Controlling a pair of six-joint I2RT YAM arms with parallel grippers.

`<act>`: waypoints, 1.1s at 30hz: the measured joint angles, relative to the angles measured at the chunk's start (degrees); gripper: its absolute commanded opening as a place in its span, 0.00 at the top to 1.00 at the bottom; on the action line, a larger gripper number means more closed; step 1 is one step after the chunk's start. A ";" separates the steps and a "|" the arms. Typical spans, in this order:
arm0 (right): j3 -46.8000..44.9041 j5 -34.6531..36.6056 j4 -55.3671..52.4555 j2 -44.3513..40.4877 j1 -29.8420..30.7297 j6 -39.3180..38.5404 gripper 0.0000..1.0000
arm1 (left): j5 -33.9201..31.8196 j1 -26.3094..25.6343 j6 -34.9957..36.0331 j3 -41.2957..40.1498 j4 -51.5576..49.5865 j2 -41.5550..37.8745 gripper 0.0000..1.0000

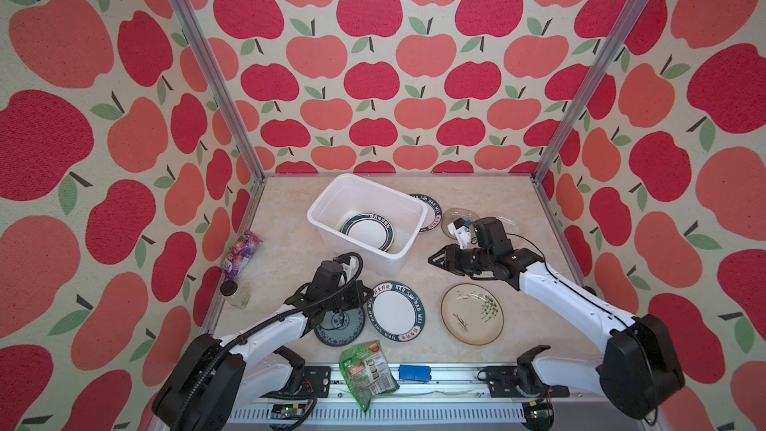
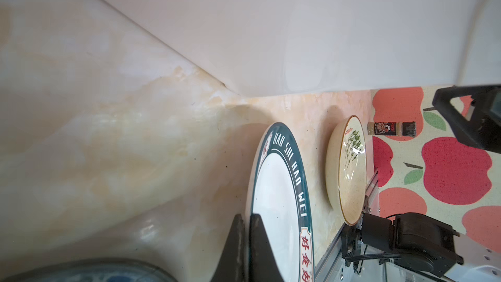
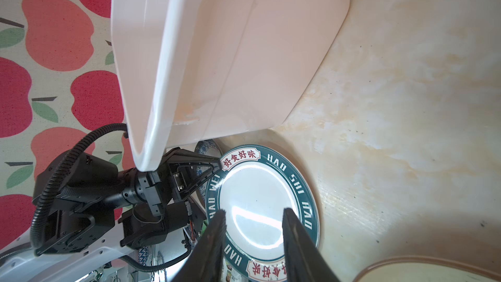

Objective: Place the plates into the plastic bin on the countertop
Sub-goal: Pick up the plate from the bottom-center of the table, then place the plate in the plastic bin.

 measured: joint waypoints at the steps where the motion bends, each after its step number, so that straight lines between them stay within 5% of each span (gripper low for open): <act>1: -0.37 -0.59 0.11 -0.48 -0.13 0.04 0.56 | -0.20 0.59 -0.39 -0.26 -0.57 -2.27 1.00; 10: -4.76 -7.48 2.75 0.09 -0.33 2.14 0.46 | 0.55 5.92 -4.11 -3.58 -4.04 -16.00 1.00; 33: -8.92 -12.96 13.29 9.97 7.54 8.07 0.49 | 3.17 5.92 -9.22 -6.23 -2.58 -21.27 1.00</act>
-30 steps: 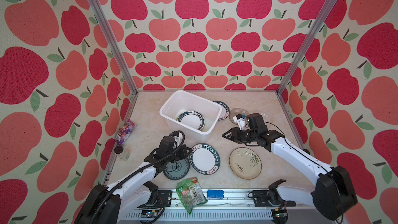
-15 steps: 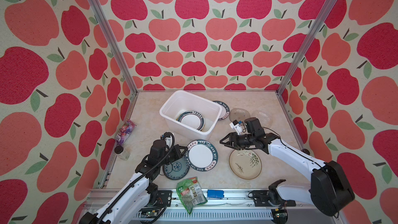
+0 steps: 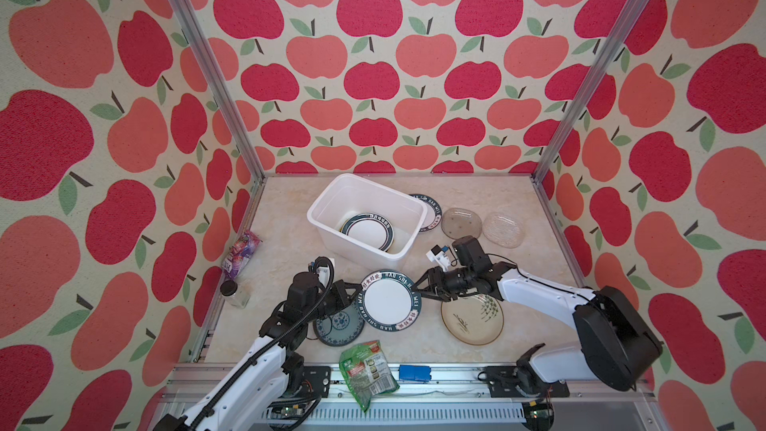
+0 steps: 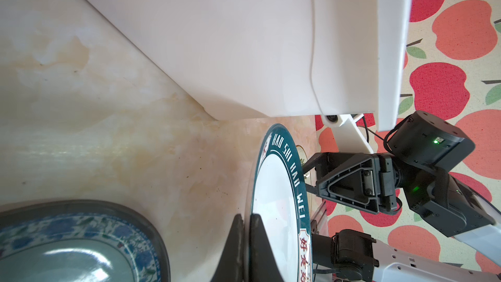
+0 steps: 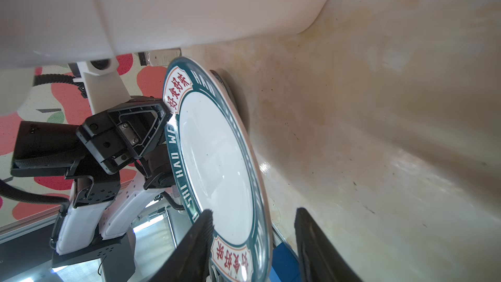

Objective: Place the plates into the plastic bin on the countertop
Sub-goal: Place the plate in the plastic bin.

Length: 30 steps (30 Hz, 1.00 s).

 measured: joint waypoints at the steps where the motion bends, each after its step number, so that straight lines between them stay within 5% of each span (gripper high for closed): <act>1: -0.44 -0.50 1.81 0.44 0.20 0.90 0.49 | 0.00 -0.17 -0.13 -0.04 0.33 -0.11 1.00; 11: -5.79 -4.87 20.09 2.34 1.20 11.19 0.66 | 0.02 -1.51 -1.44 -1.60 2.34 -0.72 1.00; 18: -8.02 -5.73 24.22 1.92 2.67 14.19 1.00 | -0.09 -1.75 -1.90 -2.23 2.29 -1.03 1.00; 22: -8.85 -5.44 22.82 -0.37 2.69 14.27 1.00 | 0.20 -2.16 -1.90 -2.23 2.16 -1.40 0.97; 27: -9.79 -4.35 12.85 -10.47 2.97 12.96 1.00 | -0.55 -2.10 -0.20 0.48 -5.31 -5.20 0.00; 30: -7.48 -3.30 1.27 -19.41 2.60 10.03 1.00 | -2.10 -0.46 1.95 4.33 -12.37 -7.89 0.01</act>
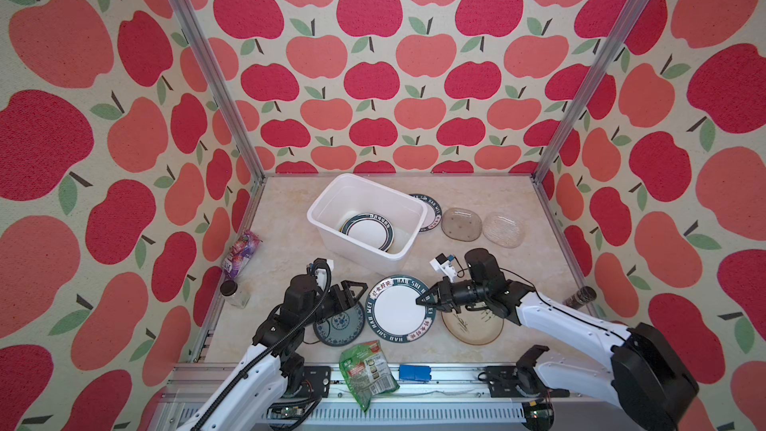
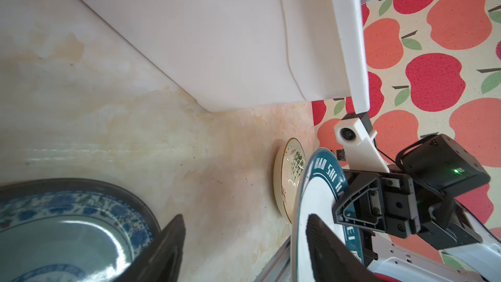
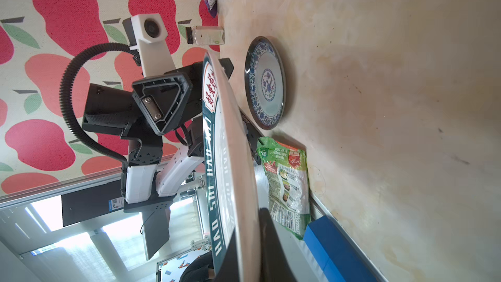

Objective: Place the plates into the plastic bin on the countertop
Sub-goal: Place the plate in the plastic bin.

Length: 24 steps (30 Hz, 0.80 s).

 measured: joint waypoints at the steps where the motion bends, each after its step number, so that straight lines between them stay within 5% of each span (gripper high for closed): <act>1: 1.90 0.13 -3.82 -2.23 -0.52 -1.05 1.00 | -0.46 0.98 0.79 1.46 -1.75 -0.39 0.01; 8: 27.30 2.64 -20.24 -0.33 -8.74 -8.39 1.00 | -1.38 13.42 6.40 13.75 -7.45 5.16 0.01; 14: 53.96 7.21 -22.25 19.56 -12.26 -12.22 1.00 | -1.51 21.73 8.39 22.18 -7.10 17.03 0.01; 24: 93.44 16.17 -35.06 51.63 -13.62 -15.45 1.00 | -8.59 23.17 10.27 35.54 -10.14 24.17 0.00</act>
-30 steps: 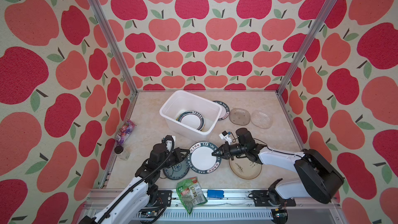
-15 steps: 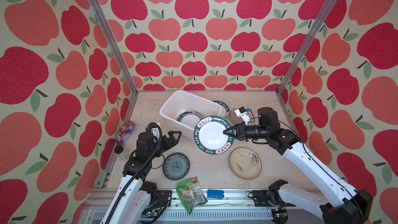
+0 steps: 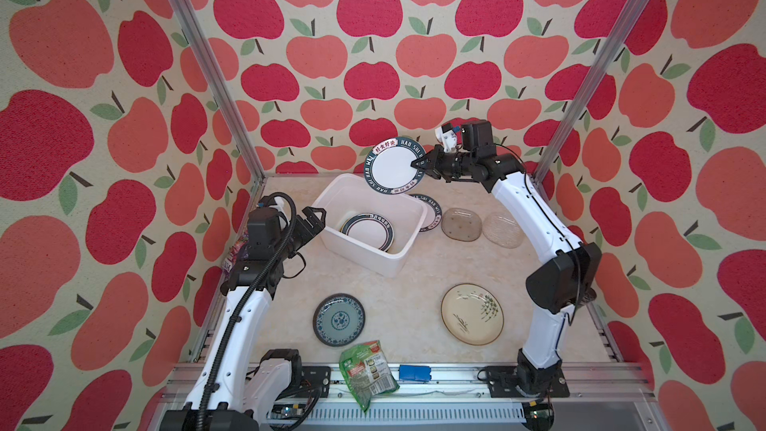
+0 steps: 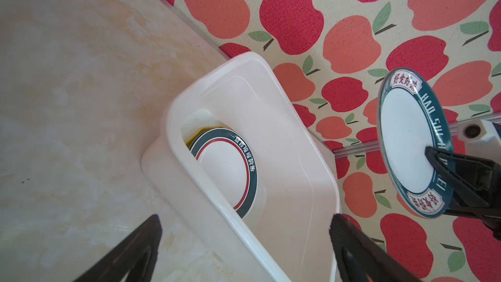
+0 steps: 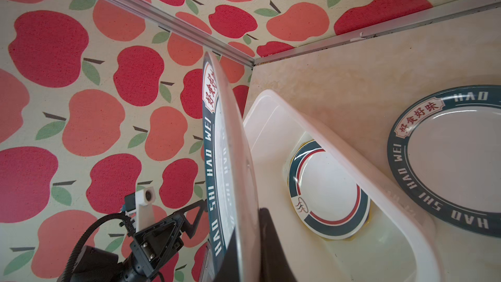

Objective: Place the plates into the plastic bin on the countertop
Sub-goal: Place the plate in the plastic bin.

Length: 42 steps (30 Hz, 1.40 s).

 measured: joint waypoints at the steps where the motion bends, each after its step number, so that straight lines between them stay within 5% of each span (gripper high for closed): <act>1: 3.89 0.92 -2.01 2.36 0.26 -0.61 1.00 | -0.15 0.28 -0.04 0.17 -0.15 -0.04 0.00; 8: 25.14 8.37 -15.82 13.88 5.05 -7.10 1.00 | 0.81 3.15 -1.99 0.26 -2.05 -0.28 0.01; 18: 19.71 16.06 -23.52 16.52 10.05 -13.66 1.00 | 3.76 3.39 -4.57 0.26 -2.34 0.42 0.01; 34: 23.89 21.42 -28.20 27.06 14.82 -17.09 1.00 | 5.11 3.39 -4.63 0.09 -2.47 1.11 0.01; 42: 26.27 23.12 -30.25 28.41 15.26 -15.93 0.60 | 5.29 3.39 -6.14 -2.10 -2.25 0.26 0.01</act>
